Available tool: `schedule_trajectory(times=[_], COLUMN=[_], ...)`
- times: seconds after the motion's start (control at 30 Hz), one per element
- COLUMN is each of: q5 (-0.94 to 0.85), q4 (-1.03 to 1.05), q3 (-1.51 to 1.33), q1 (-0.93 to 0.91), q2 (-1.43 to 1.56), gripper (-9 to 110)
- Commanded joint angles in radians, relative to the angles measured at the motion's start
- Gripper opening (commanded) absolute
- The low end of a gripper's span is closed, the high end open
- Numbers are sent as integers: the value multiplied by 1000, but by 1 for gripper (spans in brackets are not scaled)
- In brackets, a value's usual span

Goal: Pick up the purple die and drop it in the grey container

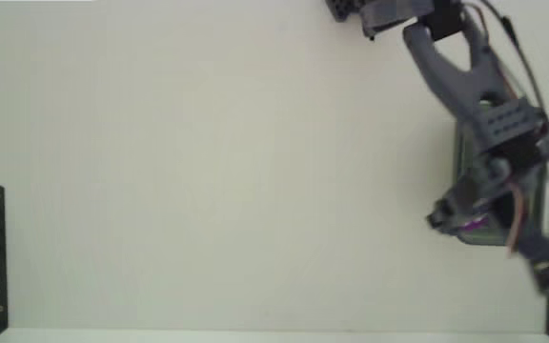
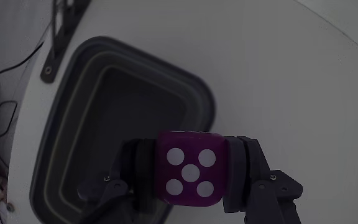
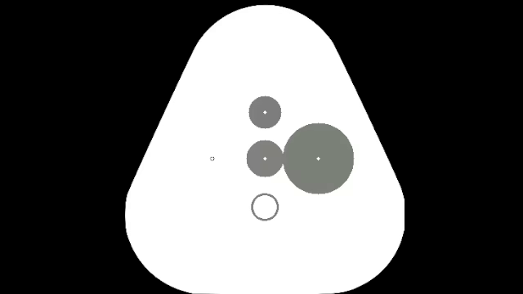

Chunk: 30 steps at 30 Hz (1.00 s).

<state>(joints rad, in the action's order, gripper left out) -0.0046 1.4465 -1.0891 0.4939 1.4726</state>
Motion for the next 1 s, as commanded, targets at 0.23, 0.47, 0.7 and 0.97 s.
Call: schedule_trajectory(times=[0.23,0.47,0.7,0.97], q5=[5,5,5,5], q4=[-20,-21,-21,-21], q3=[-51,-61,-61,-61], q1=[137,159,159,159], q2=[143,152,152,152], gripper=[59,59,59,59])
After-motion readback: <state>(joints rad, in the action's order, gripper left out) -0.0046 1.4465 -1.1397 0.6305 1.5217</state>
